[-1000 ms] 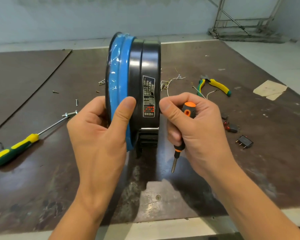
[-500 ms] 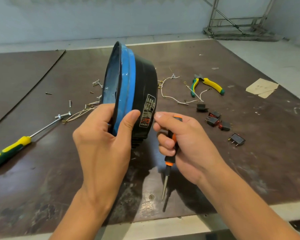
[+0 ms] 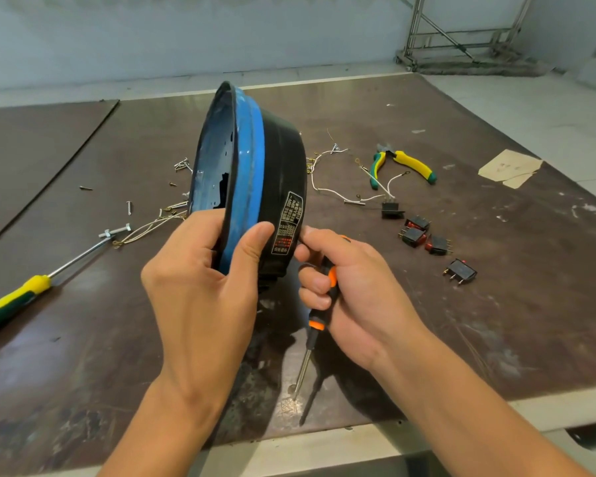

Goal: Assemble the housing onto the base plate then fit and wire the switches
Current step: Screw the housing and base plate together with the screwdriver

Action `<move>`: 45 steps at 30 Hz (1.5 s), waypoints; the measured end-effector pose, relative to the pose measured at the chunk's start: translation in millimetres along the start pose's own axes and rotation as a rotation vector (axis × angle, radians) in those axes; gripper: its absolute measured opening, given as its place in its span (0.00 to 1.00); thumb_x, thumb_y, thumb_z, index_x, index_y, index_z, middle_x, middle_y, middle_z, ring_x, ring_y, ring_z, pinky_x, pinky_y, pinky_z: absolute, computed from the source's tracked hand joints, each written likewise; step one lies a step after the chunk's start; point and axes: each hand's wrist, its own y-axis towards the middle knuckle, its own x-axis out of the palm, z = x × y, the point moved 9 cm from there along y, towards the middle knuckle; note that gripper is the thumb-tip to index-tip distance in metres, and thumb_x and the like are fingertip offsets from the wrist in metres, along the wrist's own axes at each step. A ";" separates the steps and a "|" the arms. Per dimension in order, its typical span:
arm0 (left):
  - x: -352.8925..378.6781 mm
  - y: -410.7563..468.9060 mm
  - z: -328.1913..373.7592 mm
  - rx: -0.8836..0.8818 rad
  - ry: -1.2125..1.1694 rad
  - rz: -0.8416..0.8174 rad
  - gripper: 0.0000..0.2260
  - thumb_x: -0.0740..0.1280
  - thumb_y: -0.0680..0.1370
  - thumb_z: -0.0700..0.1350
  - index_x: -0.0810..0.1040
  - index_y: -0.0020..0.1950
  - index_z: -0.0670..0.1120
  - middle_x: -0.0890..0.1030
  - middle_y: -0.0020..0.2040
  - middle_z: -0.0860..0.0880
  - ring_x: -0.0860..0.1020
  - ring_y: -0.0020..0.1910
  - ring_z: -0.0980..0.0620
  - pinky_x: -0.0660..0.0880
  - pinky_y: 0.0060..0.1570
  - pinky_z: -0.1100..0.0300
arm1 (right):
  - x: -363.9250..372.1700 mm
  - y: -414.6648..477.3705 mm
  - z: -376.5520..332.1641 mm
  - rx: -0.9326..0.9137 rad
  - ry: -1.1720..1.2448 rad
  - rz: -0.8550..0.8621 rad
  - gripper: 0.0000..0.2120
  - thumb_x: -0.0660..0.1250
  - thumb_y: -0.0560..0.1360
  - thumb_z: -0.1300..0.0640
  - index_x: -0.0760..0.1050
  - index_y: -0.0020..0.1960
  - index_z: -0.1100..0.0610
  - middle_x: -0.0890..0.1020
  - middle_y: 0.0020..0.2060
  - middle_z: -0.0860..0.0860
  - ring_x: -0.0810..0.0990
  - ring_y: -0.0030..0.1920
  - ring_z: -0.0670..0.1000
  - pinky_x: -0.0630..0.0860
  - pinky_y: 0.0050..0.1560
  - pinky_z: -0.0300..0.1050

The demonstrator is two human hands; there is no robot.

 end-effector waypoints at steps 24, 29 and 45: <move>-1.8 0.9 -0.5 0.035 0.073 0.001 0.14 0.70 0.80 0.49 0.78 0.44 0.38 0.77 0.37 0.44 0.75 0.36 0.46 0.71 0.34 0.49 | 0.4 -1.4 -14.0 -0.280 -0.287 -0.007 0.07 0.64 0.81 0.61 0.74 0.46 0.64 0.75 0.27 0.47 0.66 0.21 0.46 0.62 0.20 0.38; -2.5 1.2 0.4 0.029 0.064 -0.004 0.12 0.70 0.80 0.49 0.79 0.46 0.40 0.79 0.39 0.46 0.76 0.37 0.49 0.72 0.34 0.52 | -1.1 -4.4 -18.7 -0.353 -0.330 0.020 0.06 0.65 0.80 0.62 0.76 0.47 0.65 0.76 0.29 0.51 0.67 0.21 0.47 0.62 0.20 0.38; 22.8 1.4 -6.2 0.033 0.211 -0.191 0.11 0.70 0.78 0.51 0.78 0.52 0.43 0.78 0.44 0.51 0.75 0.43 0.51 0.68 0.43 0.62 | -13.8 -2.2 14.4 0.089 0.002 -0.020 0.03 0.63 0.78 0.63 0.71 0.51 0.59 0.73 0.30 0.50 0.63 0.22 0.43 0.57 0.20 0.35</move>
